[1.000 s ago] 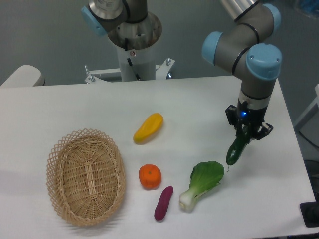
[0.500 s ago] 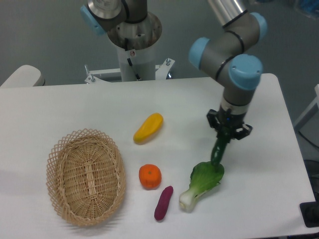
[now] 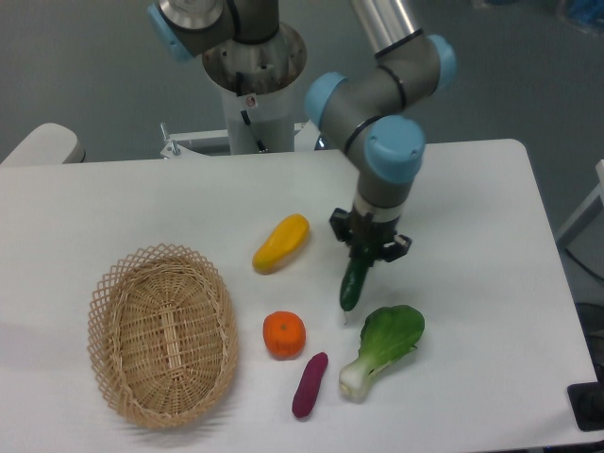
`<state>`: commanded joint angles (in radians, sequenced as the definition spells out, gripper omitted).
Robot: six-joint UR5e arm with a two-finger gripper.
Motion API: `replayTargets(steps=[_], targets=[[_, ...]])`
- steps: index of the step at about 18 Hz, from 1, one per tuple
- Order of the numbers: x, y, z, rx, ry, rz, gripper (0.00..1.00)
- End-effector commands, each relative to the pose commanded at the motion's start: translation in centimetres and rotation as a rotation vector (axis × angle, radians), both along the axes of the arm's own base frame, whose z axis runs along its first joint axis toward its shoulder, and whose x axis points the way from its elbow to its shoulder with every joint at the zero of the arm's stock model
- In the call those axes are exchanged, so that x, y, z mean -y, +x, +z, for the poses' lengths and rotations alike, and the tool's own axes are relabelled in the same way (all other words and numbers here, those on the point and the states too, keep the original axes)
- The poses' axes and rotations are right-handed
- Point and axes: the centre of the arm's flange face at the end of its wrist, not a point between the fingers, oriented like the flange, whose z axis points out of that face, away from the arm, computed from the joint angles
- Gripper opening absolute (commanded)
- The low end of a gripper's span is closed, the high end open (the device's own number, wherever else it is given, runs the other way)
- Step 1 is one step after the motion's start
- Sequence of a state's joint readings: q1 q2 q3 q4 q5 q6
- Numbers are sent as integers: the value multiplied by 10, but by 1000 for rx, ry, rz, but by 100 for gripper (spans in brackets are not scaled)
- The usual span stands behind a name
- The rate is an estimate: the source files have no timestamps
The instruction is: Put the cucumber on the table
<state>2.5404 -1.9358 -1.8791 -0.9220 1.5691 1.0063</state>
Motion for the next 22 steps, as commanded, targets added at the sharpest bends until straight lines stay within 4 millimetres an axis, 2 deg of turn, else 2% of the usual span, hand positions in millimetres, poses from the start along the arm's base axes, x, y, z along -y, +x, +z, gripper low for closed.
replayTargets(steps=[5, 6, 7, 9, 10, 11, 13, 16, 19, 22], targets=[[-5, 2, -3, -4, -12, -14, 27], [-4, 1, -4, -3, -13, -14, 31], [-5, -1, -5, -3, -13, -16, 41], [-8, -4, -2, -11, -8, -17, 52], [-10, -7, 2, -18, -2, -17, 65], [-11, -11, 5, -26, 3, -16, 84], [-14, -17, 13, -41, 13, -14, 100], [-20, -26, 30, -70, 33, -11, 100], [-25, -41, 61, -121, 70, 2, 100], [-34, -61, 111, -206, 122, 4, 100]])
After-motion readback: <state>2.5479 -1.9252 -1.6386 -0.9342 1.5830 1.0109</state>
